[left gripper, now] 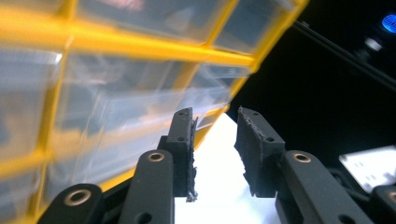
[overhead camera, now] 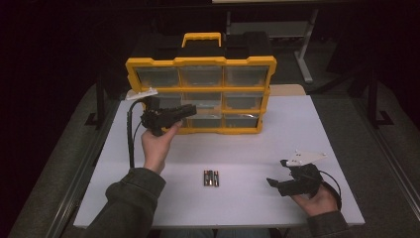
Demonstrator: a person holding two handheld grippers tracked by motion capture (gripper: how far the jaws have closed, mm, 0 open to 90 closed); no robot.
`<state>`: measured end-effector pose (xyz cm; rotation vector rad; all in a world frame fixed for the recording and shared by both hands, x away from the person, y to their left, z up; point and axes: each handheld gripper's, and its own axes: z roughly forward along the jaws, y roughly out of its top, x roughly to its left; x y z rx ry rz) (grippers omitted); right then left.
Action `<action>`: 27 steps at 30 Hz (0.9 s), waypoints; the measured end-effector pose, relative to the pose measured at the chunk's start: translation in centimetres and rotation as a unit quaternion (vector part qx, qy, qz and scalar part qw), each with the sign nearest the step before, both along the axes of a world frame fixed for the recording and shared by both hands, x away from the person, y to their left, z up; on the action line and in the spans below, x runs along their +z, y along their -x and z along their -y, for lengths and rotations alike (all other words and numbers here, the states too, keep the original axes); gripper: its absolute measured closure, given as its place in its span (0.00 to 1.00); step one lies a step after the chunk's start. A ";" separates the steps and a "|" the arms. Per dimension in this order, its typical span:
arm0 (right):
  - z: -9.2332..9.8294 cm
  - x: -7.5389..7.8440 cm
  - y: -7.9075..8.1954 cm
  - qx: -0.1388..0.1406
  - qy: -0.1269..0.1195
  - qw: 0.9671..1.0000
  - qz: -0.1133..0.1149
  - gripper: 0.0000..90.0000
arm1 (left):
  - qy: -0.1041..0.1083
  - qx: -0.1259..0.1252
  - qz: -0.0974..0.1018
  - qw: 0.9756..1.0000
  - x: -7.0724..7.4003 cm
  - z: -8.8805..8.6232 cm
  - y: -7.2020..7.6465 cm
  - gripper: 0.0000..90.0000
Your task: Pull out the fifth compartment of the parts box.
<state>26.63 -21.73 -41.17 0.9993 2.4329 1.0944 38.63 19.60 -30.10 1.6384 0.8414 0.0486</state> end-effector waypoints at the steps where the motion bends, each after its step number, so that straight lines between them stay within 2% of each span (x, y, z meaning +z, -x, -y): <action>1: 0.0 0.0 0.0 0.001 0.003 1.000 -0.002 0.22 | -0.014 -0.010 0.011 1.000 0.6 0.0 -0.2 0.73; 3: 0.0 -0.1 -0.1 0.003 0.004 1.000 -0.004 0.22 | -0.042 -0.030 0.030 0.998 1.5 0.1 -0.6 0.71; 4: 0.0 -0.1 -0.1 0.004 0.005 1.000 -0.004 0.22 | -0.064 -0.040 0.045 0.996 2.1 0.2 -0.9 0.71; 5: 0.0 -0.2 -0.1 0.007 0.006 1.000 -0.001 0.22 | -0.081 -0.047 0.061 0.994 2.4 0.3 -1.1 0.71; 7: 0.2 -0.2 -0.2 0.008 0.005 1.000 -0.001 0.22 | -0.132 -0.062 0.095 0.985 3.3 0.7 -1.5 0.71; 8: 0.2 -0.2 -0.2 0.006 0.004 1.000 -0.003 0.22 | -0.132 -0.062 0.095 0.985 3.3 0.7 -1.5 0.71; 9: 0.2 -0.3 -0.2 0.006 0.004 1.000 -0.006 0.22 | -0.174 -0.076 0.112 0.975 4.0 1.2 -2.0 0.70; 11: 0.3 -0.4 -0.3 0.008 0.005 1.000 -0.004 0.22 | -0.207 -0.089 0.127 0.966 4.5 1.6 -2.5 0.69; 12: 0.3 -0.4 -0.2 0.004 0.005 1.000 -0.013 0.22 | -0.218 -0.096 0.130 0.963 4.6 1.8 -2.6 0.68; 14: 0.3 -0.4 -0.2 0.003 0.004 1.000 -0.014 0.22 | -0.242 -0.119 0.132 0.954 4.8 2.5 -3.0 0.68; 16: 0.3 -0.4 -0.2 0.003 0.003 1.000 -0.014 0.22 | -0.277 -0.134 0.139 0.941 5.0 3.2 -3.2 0.67; 17: 0.3 -0.4 -0.2 0.003 0.003 1.000 -0.015 0.22 | -0.287 -0.143 0.140 0.937 5.1 3.4 -3.3 0.67; 18: 0.3 -0.4 -0.3 0.006 0.004 1.000 -0.011 0.22 | -0.287 -0.143 0.140 0.937 5.1 3.4 -3.3 0.65; 19: 0.2 -0.3 -0.2 0.008 0.005 1.000 -0.010 0.22 | -0.294 -0.148 0.137 0.934 5.2 3.8 -3.5 0.65; 20: 0.2 -0.3 -0.2 0.008 0.005 1.000 -0.012 0.22 | -0.308 -0.159 0.143 0.927 5.3 4.2 -3.7 0.65; 21: 0.2 -0.3 -0.2 0.009 0.005 1.000 -0.011 0.22 | -0.309 -0.163 0.146 0.926 5.2 4.3 -3.7 0.64; 22: 0.1 -0.3 -0.1 0.008 0.005 1.000 -0.012 0.22 | -0.309 -0.163 0.146 0.926 5.2 4.3 -3.7 0.62; 23: 0.1 -0.3 -0.1 0.008 0.005 1.000 -0.013 0.22 | -0.312 -0.170 0.149 0.923 5.0 4.5 -3.8 0.62; 24: 0.1 -0.3 -0.2 0.009 0.004 1.000 -0.013 0.22 | -0.336 -0.170 0.151 0.914 4.6 4.8 -4.1 0.61; 25: 0.1 -0.3 -0.2 0.008 0.004 1.000 -0.016 0.22 | -0.336 -0.170 0.151 0.914 4.6 4.8 -4.1 0.60; 27: 0.1 -0.3 -0.2 0.010 0.004 1.000 -0.014 0.22 | -0.346 -0.171 0.152 0.910 4.2 4.9 -4.4 0.60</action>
